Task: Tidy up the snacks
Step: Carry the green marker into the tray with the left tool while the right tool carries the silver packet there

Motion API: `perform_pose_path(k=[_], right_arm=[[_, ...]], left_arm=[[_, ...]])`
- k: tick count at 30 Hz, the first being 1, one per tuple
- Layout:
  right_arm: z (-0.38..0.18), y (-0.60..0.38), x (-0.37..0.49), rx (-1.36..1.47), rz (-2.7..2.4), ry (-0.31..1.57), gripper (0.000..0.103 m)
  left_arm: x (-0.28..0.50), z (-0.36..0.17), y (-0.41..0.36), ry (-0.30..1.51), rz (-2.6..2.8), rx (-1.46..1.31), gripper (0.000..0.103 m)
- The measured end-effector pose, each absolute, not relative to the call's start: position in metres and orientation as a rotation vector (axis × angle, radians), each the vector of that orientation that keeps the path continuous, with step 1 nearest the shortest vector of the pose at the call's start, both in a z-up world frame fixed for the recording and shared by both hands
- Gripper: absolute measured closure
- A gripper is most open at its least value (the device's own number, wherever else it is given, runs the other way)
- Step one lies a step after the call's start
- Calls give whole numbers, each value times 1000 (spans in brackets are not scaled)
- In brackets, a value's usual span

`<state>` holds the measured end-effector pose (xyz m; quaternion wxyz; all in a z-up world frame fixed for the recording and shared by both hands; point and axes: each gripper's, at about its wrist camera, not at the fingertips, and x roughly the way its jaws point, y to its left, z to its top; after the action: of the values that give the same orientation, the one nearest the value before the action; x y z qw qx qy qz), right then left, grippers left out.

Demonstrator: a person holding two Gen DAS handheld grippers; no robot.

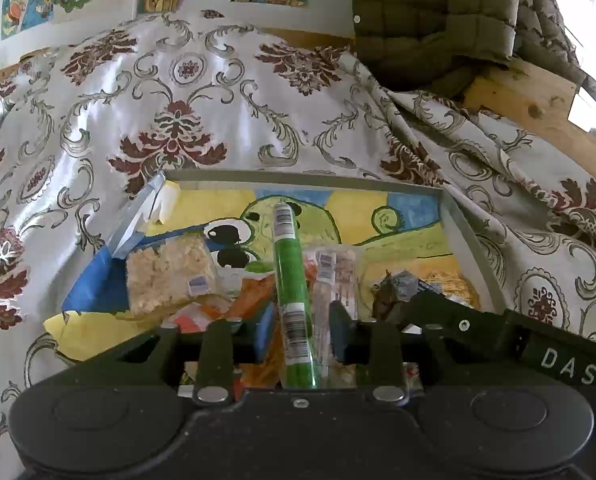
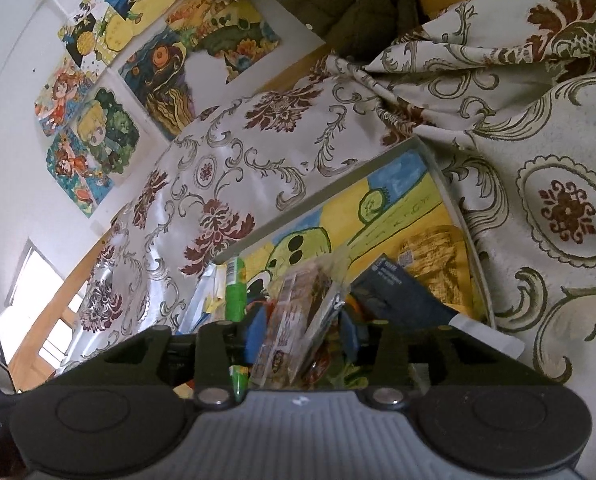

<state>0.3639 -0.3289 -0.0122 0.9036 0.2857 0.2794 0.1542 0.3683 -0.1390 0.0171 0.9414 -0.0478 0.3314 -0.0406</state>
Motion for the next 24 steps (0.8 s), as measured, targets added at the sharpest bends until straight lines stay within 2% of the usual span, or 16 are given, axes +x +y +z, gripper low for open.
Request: perform_pose_path(k=[7, 18, 24], right_arm=[[-9, -332, 361, 579, 298, 544, 41], [11, -333, 349, 536, 280, 460, 26], [27, -333, 333, 487, 248, 414, 16]], left_arm=[[362, 18, -132, 652, -82, -115, 54], [338, 37, -113, 588, -25, -159, 18], [313, 55, -101, 530, 33, -184, 8]])
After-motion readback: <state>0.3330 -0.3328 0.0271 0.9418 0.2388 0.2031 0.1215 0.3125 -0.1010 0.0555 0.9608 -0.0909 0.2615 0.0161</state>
